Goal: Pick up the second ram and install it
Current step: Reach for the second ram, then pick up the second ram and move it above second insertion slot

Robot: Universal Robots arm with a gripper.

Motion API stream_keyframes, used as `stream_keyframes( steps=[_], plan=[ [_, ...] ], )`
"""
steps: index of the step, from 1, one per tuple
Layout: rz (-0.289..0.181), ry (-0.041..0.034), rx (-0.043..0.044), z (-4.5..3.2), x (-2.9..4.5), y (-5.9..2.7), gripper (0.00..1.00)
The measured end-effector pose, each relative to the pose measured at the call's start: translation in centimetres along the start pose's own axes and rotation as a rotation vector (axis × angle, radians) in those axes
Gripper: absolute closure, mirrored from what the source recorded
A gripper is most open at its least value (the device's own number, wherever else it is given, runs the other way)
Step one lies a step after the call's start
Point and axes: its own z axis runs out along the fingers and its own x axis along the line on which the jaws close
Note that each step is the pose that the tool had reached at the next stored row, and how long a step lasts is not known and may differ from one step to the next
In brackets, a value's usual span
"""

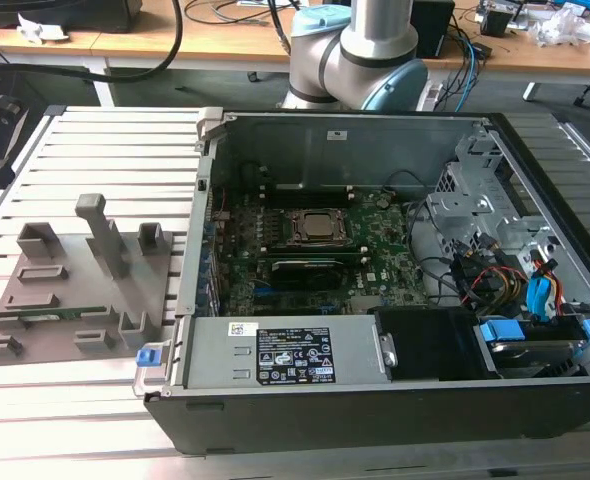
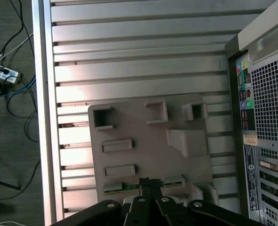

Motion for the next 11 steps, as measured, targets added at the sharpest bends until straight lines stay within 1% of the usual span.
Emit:
stream_keyframes(
  steps=[5,6,7,8,9,10,11],
  plan=[
    [0.000,0.0000,0.0000,0.00,0.00,-0.04,0.90],
    [0.000,-0.0001,0.0032,0.00,0.00,-0.05,0.90],
    [-0.001,-0.0036,0.0484,0.00,0.00,-0.02,0.90],
    [-0.002,-0.0043,0.0570,0.01,-0.01,-0.03,0.90],
    [-0.002,-0.0042,0.0571,0.00,0.00,-0.02,0.90],
    [-0.020,-0.0040,0.0566,0.01,0.00,-0.02,0.90],
    [-0.055,-0.0034,0.0557,0.01,0.00,-0.01,0.90]
  ],
)
